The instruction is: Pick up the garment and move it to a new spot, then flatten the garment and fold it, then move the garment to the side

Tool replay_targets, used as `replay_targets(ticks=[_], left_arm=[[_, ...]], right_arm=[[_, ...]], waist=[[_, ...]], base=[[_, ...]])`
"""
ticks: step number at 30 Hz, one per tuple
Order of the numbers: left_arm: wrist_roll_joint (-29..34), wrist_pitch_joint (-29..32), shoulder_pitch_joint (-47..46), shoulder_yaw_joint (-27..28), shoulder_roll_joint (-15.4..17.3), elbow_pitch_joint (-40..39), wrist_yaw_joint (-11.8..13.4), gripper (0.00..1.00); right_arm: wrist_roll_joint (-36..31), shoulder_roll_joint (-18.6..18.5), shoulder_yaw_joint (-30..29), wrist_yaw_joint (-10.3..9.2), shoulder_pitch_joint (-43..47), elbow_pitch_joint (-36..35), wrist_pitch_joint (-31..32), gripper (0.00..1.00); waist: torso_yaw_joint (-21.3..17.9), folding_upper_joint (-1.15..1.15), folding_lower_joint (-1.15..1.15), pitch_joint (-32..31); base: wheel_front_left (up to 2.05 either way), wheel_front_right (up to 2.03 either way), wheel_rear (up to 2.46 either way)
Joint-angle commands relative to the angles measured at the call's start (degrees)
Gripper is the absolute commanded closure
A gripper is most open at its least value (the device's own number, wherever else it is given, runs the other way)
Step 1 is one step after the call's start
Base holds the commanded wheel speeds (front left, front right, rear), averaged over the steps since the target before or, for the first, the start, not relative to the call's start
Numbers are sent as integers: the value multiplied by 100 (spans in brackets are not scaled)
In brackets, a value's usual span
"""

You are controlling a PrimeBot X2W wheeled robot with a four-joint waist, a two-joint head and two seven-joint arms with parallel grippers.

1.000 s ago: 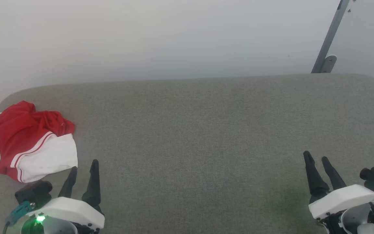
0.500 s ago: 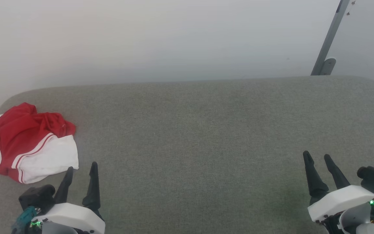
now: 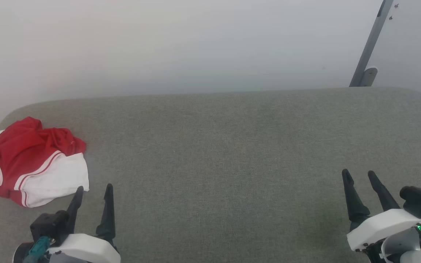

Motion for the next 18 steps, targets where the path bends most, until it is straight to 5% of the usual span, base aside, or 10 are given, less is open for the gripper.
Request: replay_targets(ticks=[1, 18], left_arm=[[160, -57, 32, -20, 41, -67, 36, 0], [562, -237, 148, 122, 87, -257, 115, 0]], right_arm=[[-112, -26, 12, 3, 15, -72, -33, 0], [-777, -91, -1, 3, 73, -171, -145, 0]], waist=[[1, 0, 0, -2], [1, 0, 0, -46]], base=[[0, 0, 0], [0, 0, 0]])
